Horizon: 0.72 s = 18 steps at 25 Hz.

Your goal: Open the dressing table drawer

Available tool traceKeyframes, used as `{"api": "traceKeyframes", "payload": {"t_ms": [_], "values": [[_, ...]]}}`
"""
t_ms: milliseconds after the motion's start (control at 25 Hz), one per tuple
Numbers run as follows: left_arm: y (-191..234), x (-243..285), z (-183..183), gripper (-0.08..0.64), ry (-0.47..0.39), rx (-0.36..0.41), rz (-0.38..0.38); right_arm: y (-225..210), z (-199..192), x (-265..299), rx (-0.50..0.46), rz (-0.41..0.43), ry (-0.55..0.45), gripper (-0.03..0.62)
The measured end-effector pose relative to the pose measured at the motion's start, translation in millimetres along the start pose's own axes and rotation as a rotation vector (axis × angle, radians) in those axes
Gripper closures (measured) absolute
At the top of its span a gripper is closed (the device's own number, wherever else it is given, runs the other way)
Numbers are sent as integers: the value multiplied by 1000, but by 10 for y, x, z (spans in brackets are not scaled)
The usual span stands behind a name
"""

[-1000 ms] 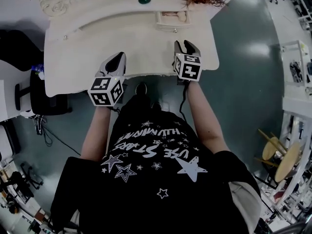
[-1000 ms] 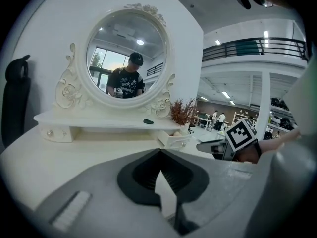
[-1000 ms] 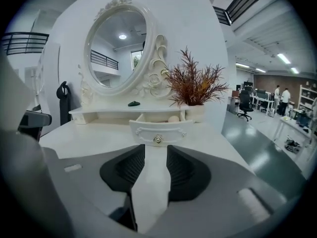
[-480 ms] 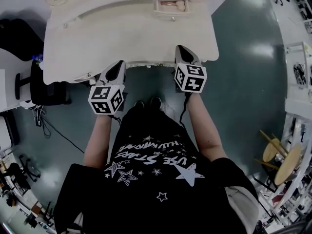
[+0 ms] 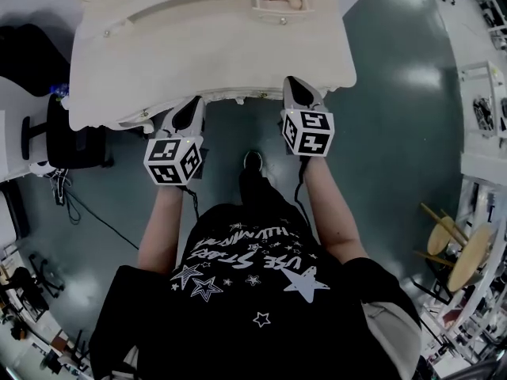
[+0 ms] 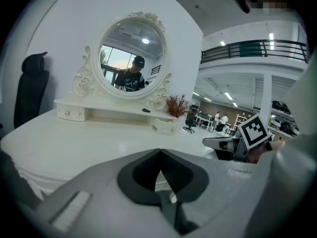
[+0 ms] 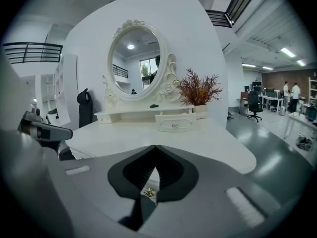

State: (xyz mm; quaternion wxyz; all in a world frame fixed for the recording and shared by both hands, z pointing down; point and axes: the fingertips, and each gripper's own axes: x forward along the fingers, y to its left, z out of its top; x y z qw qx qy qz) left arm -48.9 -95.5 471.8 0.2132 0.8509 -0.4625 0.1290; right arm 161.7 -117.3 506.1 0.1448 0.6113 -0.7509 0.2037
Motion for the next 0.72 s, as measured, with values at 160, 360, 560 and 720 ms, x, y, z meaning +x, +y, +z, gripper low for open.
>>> {"api": "traceKeyframes", "payload": {"t_ms": [160, 360, 560, 720], "values": [[52, -359, -124, 560, -8, -25, -3, 274, -34, -230, -5, -5, -16, 565], [34, -853, -255, 560, -22, -17, -11, 590, -121, -591, -16, -13, -34, 565], [-29, -1379, -424, 560, -35, -10, -19, 927, -176, -967, -19, -9, -68, 565], [-83, -1846, -599, 560, -43, -23, -33, 1236, -282, -1316, -23, -4, -89, 565]]}}
